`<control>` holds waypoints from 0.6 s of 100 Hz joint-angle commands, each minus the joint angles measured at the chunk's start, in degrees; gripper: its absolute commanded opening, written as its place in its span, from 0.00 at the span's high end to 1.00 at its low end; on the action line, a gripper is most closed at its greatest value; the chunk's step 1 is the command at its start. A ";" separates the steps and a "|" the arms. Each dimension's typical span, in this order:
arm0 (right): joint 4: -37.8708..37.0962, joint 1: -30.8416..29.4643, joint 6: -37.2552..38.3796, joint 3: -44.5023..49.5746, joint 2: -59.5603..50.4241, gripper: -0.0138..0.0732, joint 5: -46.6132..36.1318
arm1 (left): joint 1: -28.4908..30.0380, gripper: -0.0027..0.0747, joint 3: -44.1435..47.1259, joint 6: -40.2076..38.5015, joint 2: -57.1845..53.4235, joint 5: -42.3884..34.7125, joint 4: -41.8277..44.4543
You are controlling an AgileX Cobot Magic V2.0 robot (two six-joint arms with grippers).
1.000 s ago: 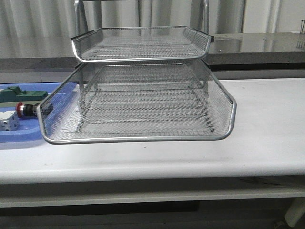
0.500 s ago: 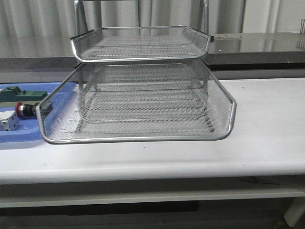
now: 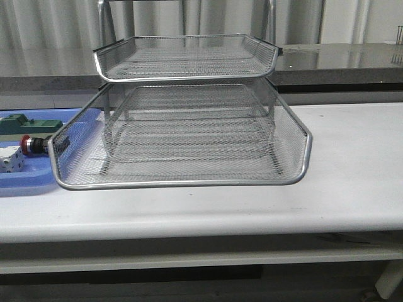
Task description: Place button on rack with both arms
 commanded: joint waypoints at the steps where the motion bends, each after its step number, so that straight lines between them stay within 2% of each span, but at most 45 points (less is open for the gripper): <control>1: -0.85 -0.33 -0.29 -1.80 0.35 0.92 -3.50 | 0.10 0.99 -8.51 -0.51 7.72 1.89 0.39; 22: -0.85 -0.33 -0.29 -1.80 0.35 0.92 -3.50 | 0.10 0.99 -23.38 0.51 25.92 7.18 0.39; 60: -0.85 -0.33 -0.29 -1.80 0.35 0.92 -3.50 | 0.10 0.99 -40.93 15.64 53.19 11.74 0.39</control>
